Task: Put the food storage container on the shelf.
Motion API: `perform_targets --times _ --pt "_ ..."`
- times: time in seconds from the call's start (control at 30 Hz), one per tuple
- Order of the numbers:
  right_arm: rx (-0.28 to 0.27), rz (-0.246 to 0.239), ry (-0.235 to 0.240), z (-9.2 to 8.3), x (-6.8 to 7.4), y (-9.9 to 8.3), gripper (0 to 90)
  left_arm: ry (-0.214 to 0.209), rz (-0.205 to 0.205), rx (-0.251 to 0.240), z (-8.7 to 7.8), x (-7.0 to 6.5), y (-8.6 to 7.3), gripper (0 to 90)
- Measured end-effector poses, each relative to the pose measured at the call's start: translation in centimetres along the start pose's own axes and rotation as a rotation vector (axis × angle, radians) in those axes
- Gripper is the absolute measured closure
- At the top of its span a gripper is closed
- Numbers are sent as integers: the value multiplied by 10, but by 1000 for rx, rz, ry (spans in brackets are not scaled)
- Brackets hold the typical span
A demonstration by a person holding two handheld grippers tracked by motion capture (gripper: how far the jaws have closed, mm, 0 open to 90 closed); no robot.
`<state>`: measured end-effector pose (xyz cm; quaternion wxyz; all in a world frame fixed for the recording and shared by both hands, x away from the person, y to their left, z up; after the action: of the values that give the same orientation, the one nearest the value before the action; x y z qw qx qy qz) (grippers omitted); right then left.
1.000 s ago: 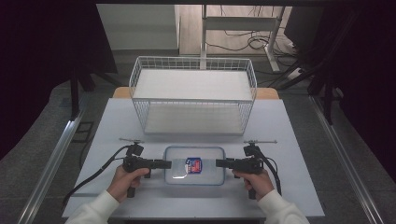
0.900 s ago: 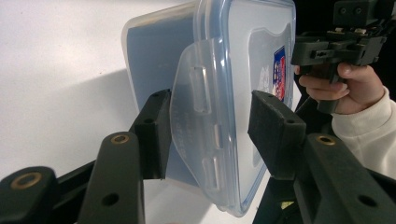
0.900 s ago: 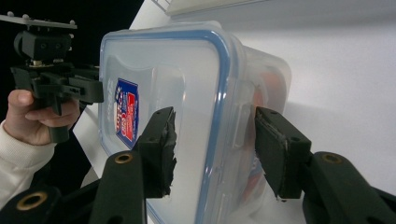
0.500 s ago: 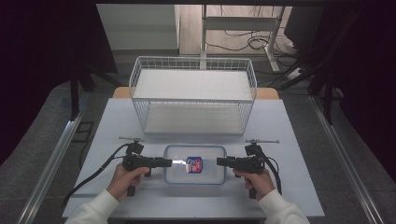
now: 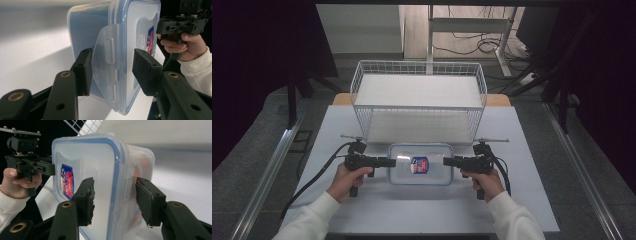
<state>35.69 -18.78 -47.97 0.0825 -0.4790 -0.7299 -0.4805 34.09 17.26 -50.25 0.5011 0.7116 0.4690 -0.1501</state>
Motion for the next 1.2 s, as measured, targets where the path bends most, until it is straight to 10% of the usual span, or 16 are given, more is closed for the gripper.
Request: perform_targets --times 0.6,1.2 --pt "-4 -38 -1 25 -27 62 496 18 27 -47 8 31 52 513" --pt "-54 8 -54 48 -45 59 455 51 -56 -92 25 55 52 485"
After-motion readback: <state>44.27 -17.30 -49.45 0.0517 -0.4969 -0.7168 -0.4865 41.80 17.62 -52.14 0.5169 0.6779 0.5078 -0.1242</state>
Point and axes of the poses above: each handheld gripper's, and its own axes: z roughly forward along the jaws, y roughly out of its top, x roughly to its left, the point moved 2 cm from there along z, roughly forward along the jaws
